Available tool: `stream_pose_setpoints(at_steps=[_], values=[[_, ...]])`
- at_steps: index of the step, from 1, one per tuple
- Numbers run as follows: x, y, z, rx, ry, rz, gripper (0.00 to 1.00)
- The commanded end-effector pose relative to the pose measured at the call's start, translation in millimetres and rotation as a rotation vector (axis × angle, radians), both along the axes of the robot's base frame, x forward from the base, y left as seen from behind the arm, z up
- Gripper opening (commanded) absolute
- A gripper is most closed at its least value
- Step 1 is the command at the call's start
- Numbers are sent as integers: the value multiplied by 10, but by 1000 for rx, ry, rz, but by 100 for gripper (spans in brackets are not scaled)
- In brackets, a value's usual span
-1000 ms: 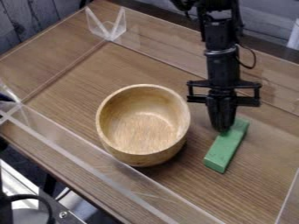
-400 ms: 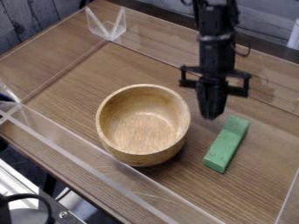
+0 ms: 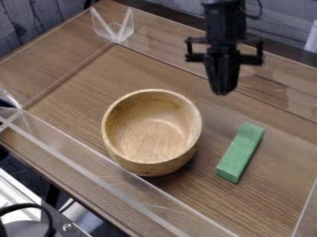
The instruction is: Put the green block in the brown bowl
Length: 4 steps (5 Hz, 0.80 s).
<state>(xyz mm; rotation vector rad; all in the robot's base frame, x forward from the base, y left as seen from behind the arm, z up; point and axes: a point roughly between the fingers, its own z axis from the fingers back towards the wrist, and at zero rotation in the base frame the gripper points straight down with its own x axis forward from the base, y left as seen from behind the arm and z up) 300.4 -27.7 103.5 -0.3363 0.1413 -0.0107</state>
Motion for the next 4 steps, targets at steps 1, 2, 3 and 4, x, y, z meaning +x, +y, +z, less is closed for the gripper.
stream_pose_setpoints(at_steps=[1,2,3,4], values=[[-59,-100,36,-2,-106,13,0],[-104,-231,-109,-2,-138,33,0],[-112,-201,-84,-4,-168,52,0],[-129,-245,-165,-6,-181,60,0]])
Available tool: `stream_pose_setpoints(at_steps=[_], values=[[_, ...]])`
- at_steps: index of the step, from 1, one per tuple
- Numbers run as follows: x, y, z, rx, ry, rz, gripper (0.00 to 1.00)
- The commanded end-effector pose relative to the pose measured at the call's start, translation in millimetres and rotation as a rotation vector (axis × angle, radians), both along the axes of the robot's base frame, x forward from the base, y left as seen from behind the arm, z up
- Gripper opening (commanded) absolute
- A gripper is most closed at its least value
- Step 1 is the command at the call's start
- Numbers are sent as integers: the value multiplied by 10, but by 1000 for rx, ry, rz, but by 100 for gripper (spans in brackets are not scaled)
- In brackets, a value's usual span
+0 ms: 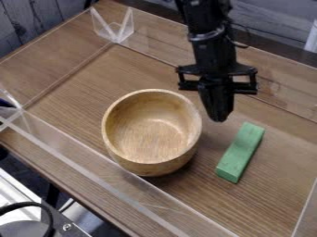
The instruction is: Put the green block in the brown bowl
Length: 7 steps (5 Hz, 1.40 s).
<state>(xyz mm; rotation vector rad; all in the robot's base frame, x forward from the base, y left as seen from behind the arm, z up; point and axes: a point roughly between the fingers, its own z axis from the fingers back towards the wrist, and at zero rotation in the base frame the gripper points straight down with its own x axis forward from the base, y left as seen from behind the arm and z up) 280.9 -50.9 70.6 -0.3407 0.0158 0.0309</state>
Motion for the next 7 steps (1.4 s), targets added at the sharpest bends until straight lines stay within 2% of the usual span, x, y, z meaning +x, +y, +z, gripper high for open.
stream_pose_setpoints(at_steps=[1,2,3,5,6,7], values=[[98,-46,112,-16,-35,-42,0],[126,-57,85,-32,-7,-75,0],[107,-120,74,-44,6,-96,0],[94,-423,-9,-61,-2,-33,0],[61,-545,-120,-73,28,-88,100],[47,-601,-248,-88,60,-136,100]])
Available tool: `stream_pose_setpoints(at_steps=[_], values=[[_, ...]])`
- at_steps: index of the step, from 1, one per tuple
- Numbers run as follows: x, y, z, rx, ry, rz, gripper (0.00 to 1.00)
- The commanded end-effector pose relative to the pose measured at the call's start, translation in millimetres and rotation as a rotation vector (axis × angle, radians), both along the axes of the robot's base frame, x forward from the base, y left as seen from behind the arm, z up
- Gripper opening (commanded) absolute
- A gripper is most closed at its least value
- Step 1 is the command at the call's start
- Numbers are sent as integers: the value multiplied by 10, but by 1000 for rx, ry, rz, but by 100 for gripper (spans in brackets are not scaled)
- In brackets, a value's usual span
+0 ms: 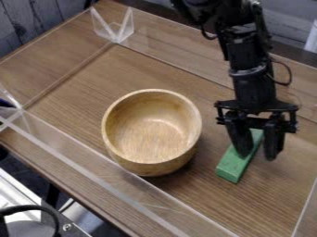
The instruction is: Put the green block in the brown bowl
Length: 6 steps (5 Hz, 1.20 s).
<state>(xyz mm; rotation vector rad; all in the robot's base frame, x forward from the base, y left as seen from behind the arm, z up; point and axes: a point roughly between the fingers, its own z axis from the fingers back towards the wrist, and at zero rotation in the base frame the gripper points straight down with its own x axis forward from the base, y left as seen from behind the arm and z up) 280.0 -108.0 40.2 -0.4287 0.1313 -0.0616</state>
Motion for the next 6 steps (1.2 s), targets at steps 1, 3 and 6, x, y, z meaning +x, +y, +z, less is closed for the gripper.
stream_pose_setpoints(at_steps=[1,3,6], values=[[27,-14,44,110,-30,-28,100],[-37,118,149,206,-54,-24,100],[-37,175,208,274,-65,8,0]])
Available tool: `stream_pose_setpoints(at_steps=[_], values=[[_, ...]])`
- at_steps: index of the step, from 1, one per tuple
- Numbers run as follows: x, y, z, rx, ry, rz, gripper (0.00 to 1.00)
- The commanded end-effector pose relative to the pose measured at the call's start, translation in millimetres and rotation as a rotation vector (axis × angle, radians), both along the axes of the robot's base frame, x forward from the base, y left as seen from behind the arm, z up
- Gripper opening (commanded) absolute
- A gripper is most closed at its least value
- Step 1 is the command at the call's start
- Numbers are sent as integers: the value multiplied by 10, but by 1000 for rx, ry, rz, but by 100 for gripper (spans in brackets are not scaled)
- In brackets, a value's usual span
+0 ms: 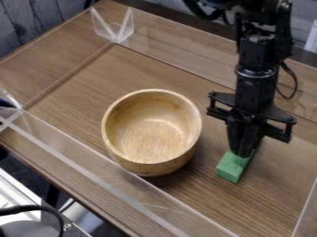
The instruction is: Put the green block in the brown bowl
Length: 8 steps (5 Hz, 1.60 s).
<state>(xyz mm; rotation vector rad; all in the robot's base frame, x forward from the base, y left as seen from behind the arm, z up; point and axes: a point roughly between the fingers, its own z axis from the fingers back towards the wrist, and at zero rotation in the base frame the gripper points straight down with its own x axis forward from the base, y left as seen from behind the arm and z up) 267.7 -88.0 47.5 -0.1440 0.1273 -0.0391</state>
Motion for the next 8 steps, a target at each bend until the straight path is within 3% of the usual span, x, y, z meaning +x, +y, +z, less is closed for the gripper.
stream_pose_setpoints(at_steps=[1,2,3,4,5,6,7,8], values=[[93,-58,83,-3,-50,12,100],[104,-91,70,32,-46,-15,100],[131,-123,48,88,-50,-43,0],[172,-131,67,136,-97,-48,0],[185,-128,108,164,-140,-56,100],[206,-88,134,193,-170,-46,100],[239,-27,129,212,-204,-30,0],[229,-22,108,197,-183,-41,0]])
